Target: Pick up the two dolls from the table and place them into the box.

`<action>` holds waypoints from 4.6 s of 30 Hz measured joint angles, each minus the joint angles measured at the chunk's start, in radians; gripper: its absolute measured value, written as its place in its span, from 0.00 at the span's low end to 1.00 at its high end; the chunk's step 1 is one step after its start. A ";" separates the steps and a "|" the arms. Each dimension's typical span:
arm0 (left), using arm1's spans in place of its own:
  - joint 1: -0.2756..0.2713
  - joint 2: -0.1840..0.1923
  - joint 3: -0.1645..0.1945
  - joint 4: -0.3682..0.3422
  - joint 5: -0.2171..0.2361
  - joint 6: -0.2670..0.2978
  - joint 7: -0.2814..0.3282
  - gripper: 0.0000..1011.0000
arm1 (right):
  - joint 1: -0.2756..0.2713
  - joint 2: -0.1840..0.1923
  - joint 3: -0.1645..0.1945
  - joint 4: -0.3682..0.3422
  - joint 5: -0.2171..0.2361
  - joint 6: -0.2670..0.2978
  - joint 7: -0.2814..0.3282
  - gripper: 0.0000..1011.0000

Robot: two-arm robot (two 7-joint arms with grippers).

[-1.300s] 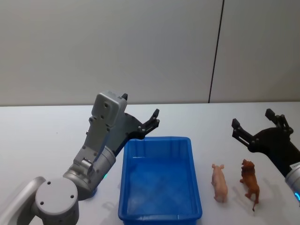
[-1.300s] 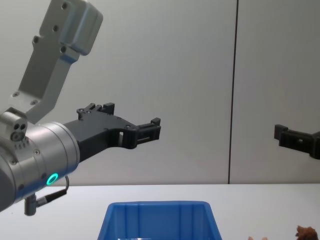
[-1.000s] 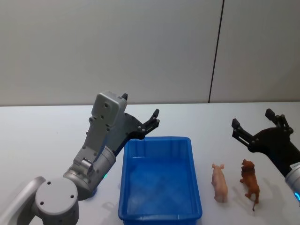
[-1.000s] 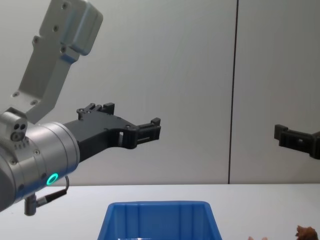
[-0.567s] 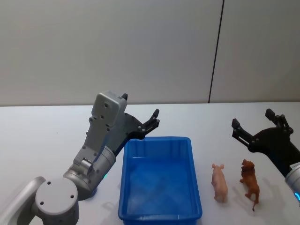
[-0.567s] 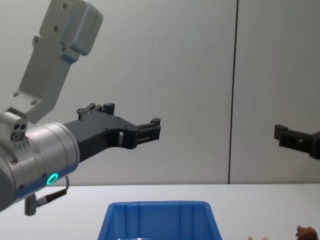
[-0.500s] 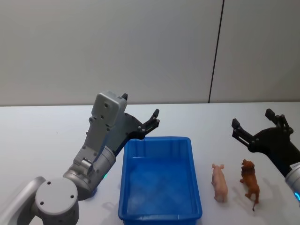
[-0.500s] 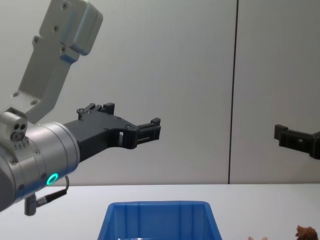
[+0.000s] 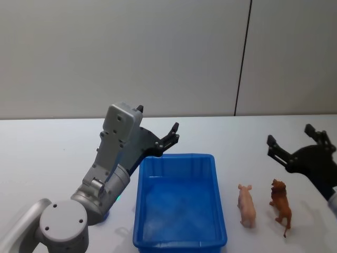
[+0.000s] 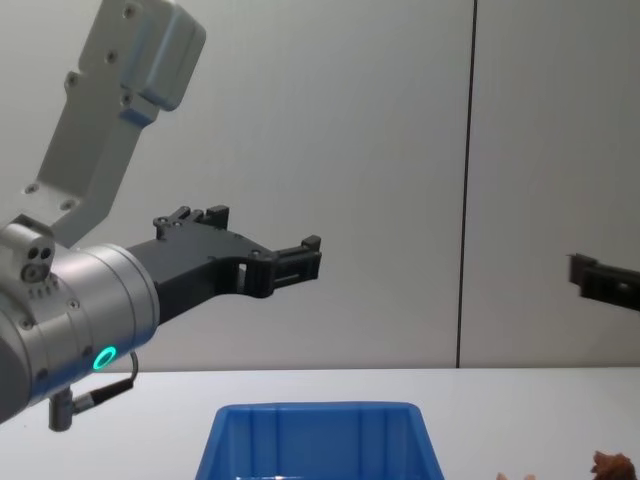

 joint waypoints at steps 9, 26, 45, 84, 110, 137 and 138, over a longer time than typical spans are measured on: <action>0.000 0.000 0.000 0.000 0.000 0.000 0.000 0.99 | -0.086 0.082 0.055 -0.050 0.065 0.047 -0.030 0.99; 0.000 0.000 0.000 0.000 0.000 0.000 0.000 0.99 | -0.218 0.193 0.110 -0.118 0.107 0.196 -0.028 0.99; 0.000 0.000 0.000 0.000 0.000 0.000 0.000 0.99 | -0.085 0.103 0.034 -0.017 -0.060 0.342 0.026 0.99; 0.000 0.000 0.000 0.000 0.000 0.000 0.000 0.99 | 0.095 -0.084 -0.061 0.231 -0.218 0.467 -0.020 0.76; 0.000 0.000 0.000 0.000 0.000 0.000 0.000 0.99 | 0.098 -0.092 -0.055 0.226 -0.235 0.402 -0.060 0.38; 0.000 0.000 0.000 0.000 0.000 0.000 0.000 0.99 | 0.118 -0.098 -0.046 0.137 -0.213 0.189 0.057 0.38; 0.000 0.000 0.000 0.000 0.000 0.000 0.000 0.99 | 0.120 -0.099 -0.047 0.136 -0.210 0.188 0.066 0.38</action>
